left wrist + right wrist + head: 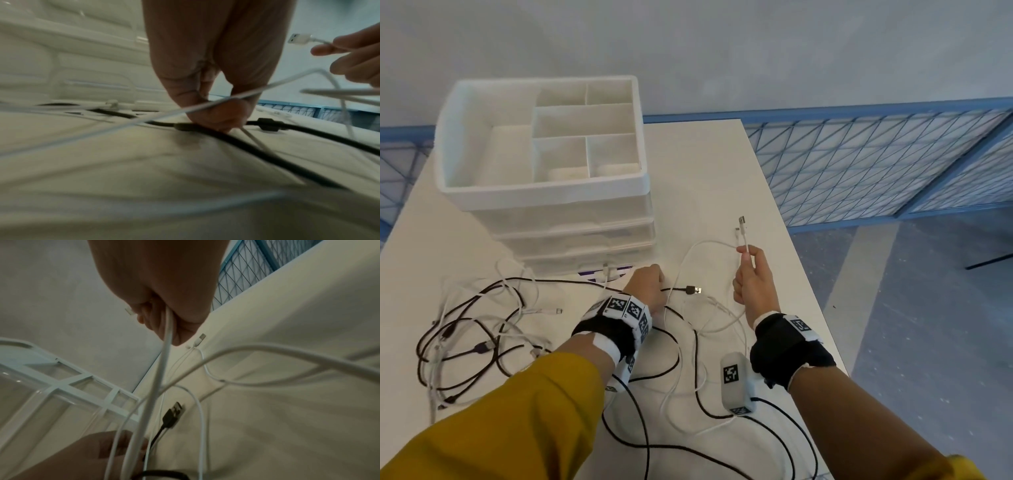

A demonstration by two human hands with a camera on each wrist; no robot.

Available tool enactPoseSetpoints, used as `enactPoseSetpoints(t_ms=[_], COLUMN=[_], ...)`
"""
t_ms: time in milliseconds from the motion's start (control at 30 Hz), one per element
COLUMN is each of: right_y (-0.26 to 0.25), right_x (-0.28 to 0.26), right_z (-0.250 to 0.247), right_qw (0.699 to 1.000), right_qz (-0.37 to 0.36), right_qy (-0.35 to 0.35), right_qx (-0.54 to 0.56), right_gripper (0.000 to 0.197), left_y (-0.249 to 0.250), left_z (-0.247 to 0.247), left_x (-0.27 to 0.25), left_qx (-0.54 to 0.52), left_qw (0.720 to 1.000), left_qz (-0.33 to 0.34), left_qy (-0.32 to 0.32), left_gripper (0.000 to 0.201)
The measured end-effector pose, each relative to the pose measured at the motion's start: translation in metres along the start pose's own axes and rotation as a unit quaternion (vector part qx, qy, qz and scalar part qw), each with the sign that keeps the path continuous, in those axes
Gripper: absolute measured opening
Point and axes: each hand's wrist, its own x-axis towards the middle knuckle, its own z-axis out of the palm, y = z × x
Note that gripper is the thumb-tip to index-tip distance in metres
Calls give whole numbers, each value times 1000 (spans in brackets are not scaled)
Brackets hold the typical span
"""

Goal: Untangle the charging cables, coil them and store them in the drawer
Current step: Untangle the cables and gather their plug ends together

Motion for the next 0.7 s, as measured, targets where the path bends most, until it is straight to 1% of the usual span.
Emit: enactPoseSetpoints(t_ms=[33,67,133,167,200,233,267,300,333,367,400,433,467,500,533,567,600,633,700], right_y=[-1,-1,-3,-3,-3,-3,-3,-4,-5,-6,-8,-11,-14,-17,-20,-23,-25,-26,-28], right_x=[-1,-2,-4,-5,-5,-6,-7,-8,-9,-10,-11,-12,-14,-16,-18,-21,-24,-27,-33], right_z=[-2,-5,-8,-9,-10,-11,-11,-11,-10,-9,-7,-3,1,5,11,17,23,29,39], right_qw=[1000,1000,1000,1000,1000,1000,1000,999,998,997,996,994,994,993,991,989,987,985,981], right_qz=[2,3,7,9,9,9,12,17,23,30,35,37,36,31,23,15,8,1,-20], right_qy=[3,5,6,6,3,-5,-17,-34,-53,-72,-87,-98,-106,-113,-123,-135,-149,-165,-190], right_qx=[0,3,15,17,15,12,9,6,1,-5,-9,-6,8,28,47,58,60,53,27], right_gripper=[20,21,24,26,27,28,28,27,27,27,28,29,29,29,28,27,26,24,22], left_y=[1,2,5,6,7,7,8,9,10,12,15,18,21,24,28,31,33,34,35], left_z=[0,-1,-5,-7,-9,-11,-14,-17,-20,-25,-30,-35,-40,-45,-49,-53,-56,-57,-56], left_x=[2,3,4,3,2,-1,-6,-12,-18,-23,-28,-33,-35,-38,-42,-46,-50,-55,-64], left_qx=[37,96,222,259,287,294,276,216,129,17,-93,-187,-278,-373,-457,-512,-522,-498,-441], left_qw=[999,995,974,965,957,953,955,965,974,978,972,961,944,916,881,853,848,863,894], left_qz=[11,24,35,35,35,35,36,39,46,51,50,40,25,6,-14,-26,-29,-22,19], left_qy=[1,8,13,18,35,65,101,141,178,204,212,197,175,149,121,98,86,81,78], left_gripper=[18,17,23,25,26,26,25,23,22,24,27,30,29,27,24,22,21,21,25])
